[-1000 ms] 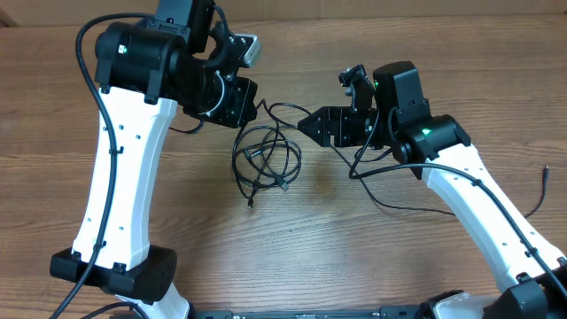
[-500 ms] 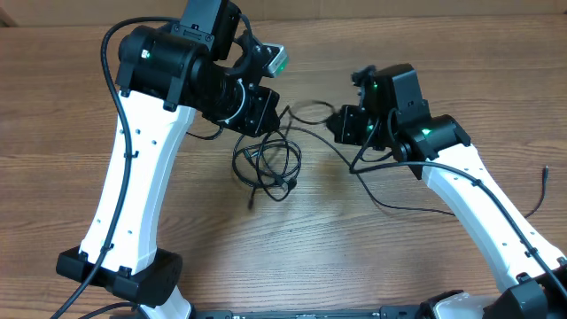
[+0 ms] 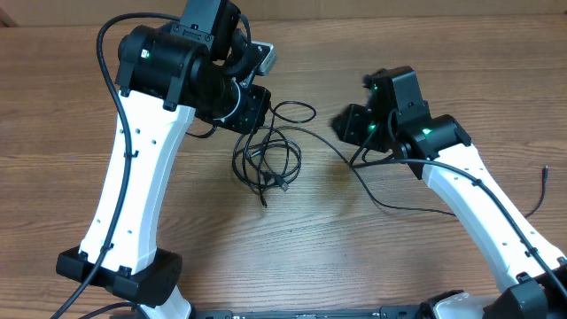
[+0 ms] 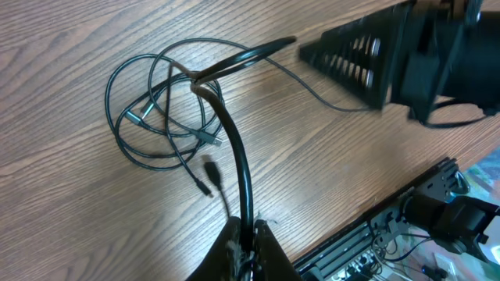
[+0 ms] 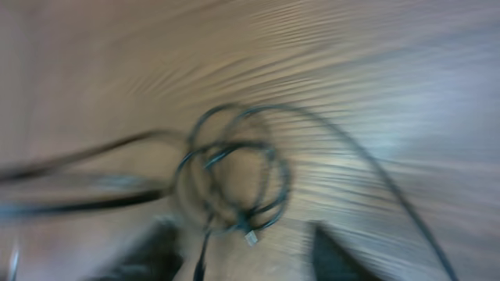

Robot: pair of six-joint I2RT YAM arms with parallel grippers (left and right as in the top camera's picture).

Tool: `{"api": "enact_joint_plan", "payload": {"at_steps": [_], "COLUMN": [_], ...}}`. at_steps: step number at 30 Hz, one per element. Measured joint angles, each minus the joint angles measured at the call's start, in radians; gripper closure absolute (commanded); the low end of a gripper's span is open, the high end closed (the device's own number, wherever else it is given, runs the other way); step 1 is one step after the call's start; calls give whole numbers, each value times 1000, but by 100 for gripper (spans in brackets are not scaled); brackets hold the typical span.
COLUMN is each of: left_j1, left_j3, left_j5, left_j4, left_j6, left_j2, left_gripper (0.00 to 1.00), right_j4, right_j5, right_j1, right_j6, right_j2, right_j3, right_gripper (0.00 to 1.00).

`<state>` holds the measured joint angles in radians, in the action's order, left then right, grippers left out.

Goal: Untangle cables

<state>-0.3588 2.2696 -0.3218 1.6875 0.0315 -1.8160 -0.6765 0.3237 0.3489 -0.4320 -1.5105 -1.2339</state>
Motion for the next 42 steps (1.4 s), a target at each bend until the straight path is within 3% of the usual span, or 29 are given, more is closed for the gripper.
{"api": "enact_joint_plan", "payload": {"at_steps": [8, 14, 19, 22, 26, 32, 36, 42], "left_j1": [-8, -15, -15, -15, -18, -22, -21, -21], "left_j3": [-45, -78, -80, -80, -80, -83, -83, -84], "left_j5": [-14, -88, -212, -264, -286, -125, -24, 16], "left_j4": [0, 0, 0, 0, 0, 0, 0, 0], "left_j6": [3, 7, -14, -29, -35, 13, 63, 86], "left_j2": [0, 0, 0, 0, 0, 0, 0, 0], "left_gripper": [96, 96, 95, 96, 96, 96, 96, 96], "right_j4": [69, 167, 110, 47, -60, -241, -187, -24], "right_j5": [193, 196, 169, 95, -110, -410, -384, -78], "right_j1": [1, 1, 1, 0, 0, 0, 0, 0], "right_j6": [183, 212, 219, 212, 92, -206, -214, -38], "right_j2": [0, 0, 0, 0, 0, 0, 0, 0], "right_j3": [0, 0, 0, 0, 1, 2, 2, 2], "right_gripper": [34, 49, 96, 96, 96, 96, 96, 96]}}
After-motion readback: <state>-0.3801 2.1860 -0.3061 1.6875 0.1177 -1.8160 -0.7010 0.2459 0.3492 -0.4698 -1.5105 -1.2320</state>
